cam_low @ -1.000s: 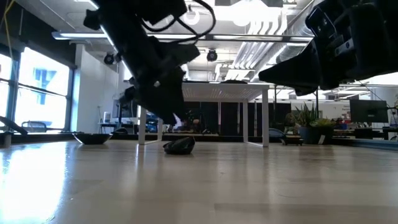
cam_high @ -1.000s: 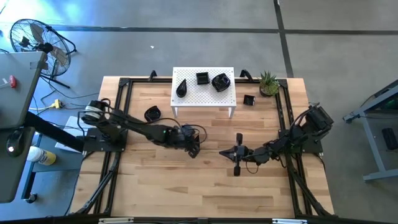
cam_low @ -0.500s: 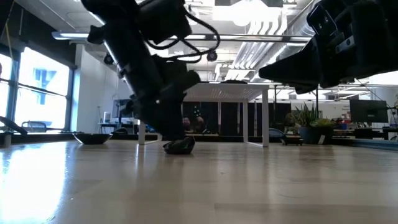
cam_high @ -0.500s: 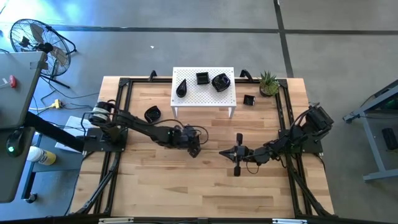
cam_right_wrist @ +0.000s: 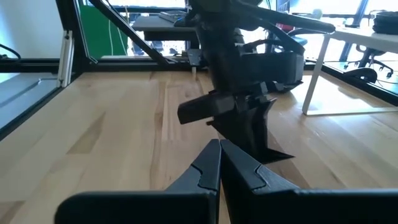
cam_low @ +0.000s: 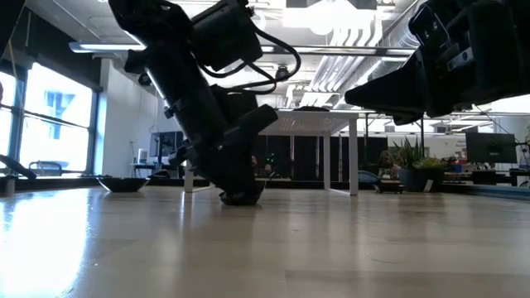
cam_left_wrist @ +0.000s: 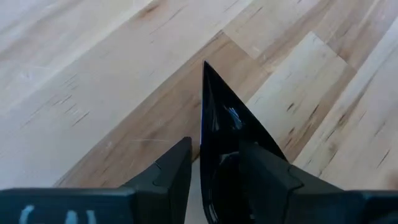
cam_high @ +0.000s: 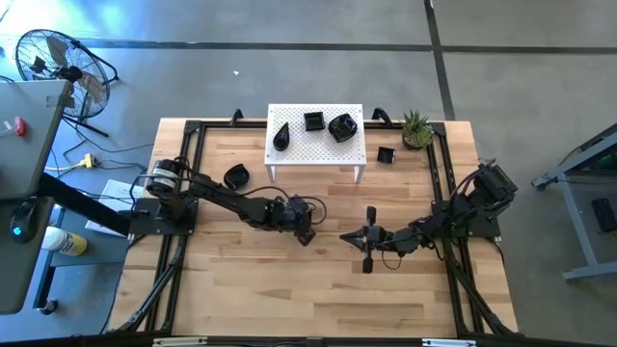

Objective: Pick & Place Mini shaped plates
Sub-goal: Stack the drop shaped bowl on top of the drop shaped bowls on the shelf

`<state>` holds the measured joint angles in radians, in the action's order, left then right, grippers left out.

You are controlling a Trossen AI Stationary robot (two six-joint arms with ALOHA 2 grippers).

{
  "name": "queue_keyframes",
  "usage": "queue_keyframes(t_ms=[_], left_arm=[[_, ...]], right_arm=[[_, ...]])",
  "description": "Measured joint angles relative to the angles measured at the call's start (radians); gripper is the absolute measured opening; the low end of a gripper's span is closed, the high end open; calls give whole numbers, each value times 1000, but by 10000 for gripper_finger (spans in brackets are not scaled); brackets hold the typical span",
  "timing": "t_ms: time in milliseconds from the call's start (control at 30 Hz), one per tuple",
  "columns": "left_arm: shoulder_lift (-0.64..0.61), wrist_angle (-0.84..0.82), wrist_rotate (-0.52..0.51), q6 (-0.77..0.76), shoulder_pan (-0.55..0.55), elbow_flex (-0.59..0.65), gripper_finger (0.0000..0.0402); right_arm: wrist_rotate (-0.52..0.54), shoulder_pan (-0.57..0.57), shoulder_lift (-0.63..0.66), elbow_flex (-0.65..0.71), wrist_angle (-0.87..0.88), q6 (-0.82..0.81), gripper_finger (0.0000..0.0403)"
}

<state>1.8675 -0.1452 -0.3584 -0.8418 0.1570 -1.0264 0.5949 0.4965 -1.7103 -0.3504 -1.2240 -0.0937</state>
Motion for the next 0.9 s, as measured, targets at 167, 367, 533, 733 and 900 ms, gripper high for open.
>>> queue_keyframes(t_ms=[167,367,533,733,900], left_arm=[[0,-4,7,0,0,0,84],[-1,9,47,-1,0,0,16],[-8,25,57,17,0,-6,8],[-73,-12,62,64,0,-26,3],[-216,-84,55,110,0,-28,2]], right_arm=[[0,0,0,0,0,-2,1],[0,0,0,0,11,-3,2],[0,0,0,0,13,-3,2],[0,2,0,0,17,-4,1],[0,4,0,0,31,-11,3]])
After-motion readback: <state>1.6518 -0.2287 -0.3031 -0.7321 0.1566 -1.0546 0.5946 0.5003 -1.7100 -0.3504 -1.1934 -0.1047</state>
